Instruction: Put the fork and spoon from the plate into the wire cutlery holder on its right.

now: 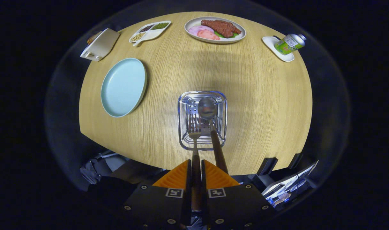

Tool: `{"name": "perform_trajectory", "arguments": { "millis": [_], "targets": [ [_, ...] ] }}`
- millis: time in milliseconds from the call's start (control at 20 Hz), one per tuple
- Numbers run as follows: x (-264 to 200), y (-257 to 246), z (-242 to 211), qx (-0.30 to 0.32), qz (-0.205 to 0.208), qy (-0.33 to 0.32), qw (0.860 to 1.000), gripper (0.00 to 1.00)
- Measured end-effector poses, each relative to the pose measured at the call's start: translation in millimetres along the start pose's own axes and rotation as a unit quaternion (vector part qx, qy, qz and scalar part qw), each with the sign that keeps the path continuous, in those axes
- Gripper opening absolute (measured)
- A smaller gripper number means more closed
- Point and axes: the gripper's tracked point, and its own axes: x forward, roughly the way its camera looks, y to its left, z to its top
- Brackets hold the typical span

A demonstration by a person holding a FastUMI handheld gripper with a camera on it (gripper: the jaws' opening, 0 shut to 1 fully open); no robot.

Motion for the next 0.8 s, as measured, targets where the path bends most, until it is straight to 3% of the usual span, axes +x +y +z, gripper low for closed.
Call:
{"name": "perform_trajectory", "arguments": {
  "millis": [250,350,450,650,800],
  "targets": [
    [-32,7,20,0.04,0.03,-0.093,0.994,0.24],
    [-51,20,32,0.059,0.059,-0.138,0.987,0.3],
    [-72,20,44,0.056,0.057,-0.195,0.977,0.33],
    [-130,36,76,0.058,0.08,-0.323,0.941,0.48],
    [-178,39,96,0.055,0.087,-0.424,0.9,0.59]
  ]
}}
